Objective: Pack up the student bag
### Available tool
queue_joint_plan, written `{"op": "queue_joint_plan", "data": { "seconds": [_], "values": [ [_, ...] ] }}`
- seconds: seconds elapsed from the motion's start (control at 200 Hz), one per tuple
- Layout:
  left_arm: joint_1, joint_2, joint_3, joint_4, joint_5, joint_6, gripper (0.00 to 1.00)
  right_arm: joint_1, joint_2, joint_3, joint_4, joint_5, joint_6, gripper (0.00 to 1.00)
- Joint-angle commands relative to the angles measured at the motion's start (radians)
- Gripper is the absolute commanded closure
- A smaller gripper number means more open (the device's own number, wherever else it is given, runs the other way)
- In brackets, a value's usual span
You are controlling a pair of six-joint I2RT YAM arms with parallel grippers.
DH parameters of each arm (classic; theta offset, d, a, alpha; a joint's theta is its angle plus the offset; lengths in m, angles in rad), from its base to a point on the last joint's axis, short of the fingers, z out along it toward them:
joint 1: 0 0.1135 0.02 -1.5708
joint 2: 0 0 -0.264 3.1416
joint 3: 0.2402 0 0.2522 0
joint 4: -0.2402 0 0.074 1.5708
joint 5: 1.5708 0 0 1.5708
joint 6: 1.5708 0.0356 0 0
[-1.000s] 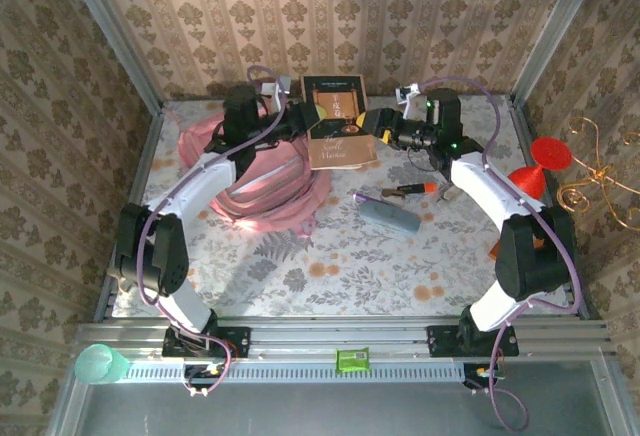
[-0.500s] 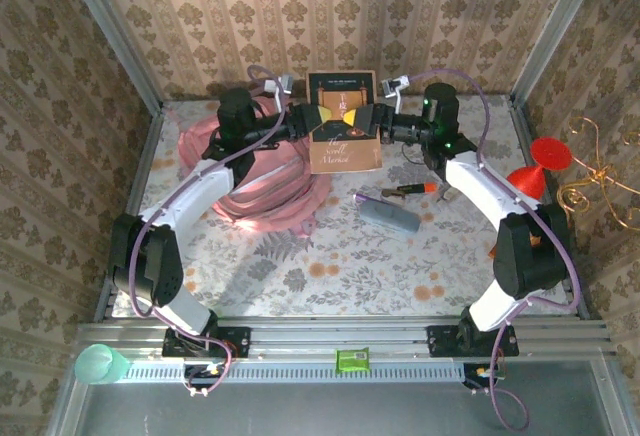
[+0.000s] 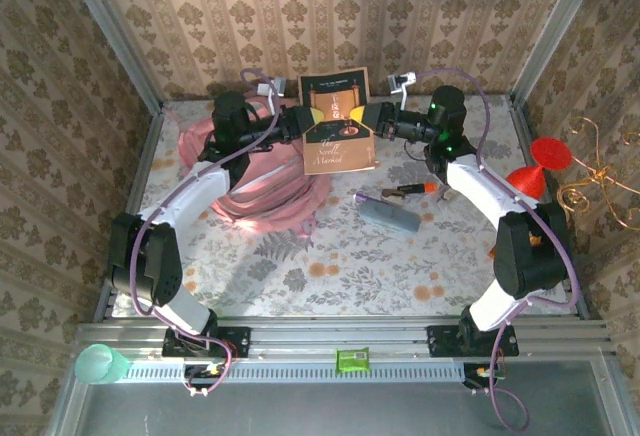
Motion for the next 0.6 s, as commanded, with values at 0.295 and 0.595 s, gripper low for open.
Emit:
{"op": "queue_joint_plan", "data": {
  "seconds": [0.295,0.595],
  "values": [
    [-0.001,-0.111,0.025,-0.91,-0.743,0.752,0.35,-0.036,-0.138,0.022,-0.526,0.214,-0.315,1.0],
    [-0.058,0.031,0.035,-1.054,-1.015,0.961,0.21,-0.037,-0.135,-0.015,-0.601,0.269,-0.388,1.0]
  ]
}}
